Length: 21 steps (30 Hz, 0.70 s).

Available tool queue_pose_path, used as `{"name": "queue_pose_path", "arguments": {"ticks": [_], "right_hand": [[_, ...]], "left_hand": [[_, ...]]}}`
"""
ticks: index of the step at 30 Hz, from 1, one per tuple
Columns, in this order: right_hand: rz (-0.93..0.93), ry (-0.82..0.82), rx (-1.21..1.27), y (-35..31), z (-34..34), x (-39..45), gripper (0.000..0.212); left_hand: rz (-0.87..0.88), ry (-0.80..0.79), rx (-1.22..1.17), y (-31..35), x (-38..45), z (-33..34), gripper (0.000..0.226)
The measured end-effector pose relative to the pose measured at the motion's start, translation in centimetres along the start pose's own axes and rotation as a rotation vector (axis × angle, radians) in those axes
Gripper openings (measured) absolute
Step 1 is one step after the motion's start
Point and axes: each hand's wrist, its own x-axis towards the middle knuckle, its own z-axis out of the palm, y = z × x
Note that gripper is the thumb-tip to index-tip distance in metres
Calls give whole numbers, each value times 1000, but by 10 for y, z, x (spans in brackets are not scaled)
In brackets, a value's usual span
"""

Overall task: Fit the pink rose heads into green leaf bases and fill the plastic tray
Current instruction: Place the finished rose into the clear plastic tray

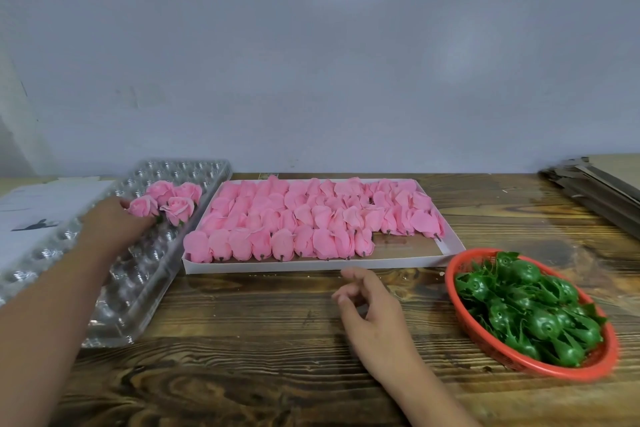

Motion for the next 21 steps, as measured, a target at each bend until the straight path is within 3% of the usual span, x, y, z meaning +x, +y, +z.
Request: {"name": "queue_pose_path", "arguments": {"ticks": [5,10,16,21], "right_hand": [[1,2,-5,1,0,0,35],[-5,11,-9,3,1,0,34],[-1,7,0,4,2,1,34],[4,6,1,5,3,1,33]], "left_hand": [[34,-26,-7,-4,3,4,12],[14,-69,-27,0,5,7,22],[-32,-38,-3,3,5,11,74],[-23,-39,11,1,10,12,81]]}}
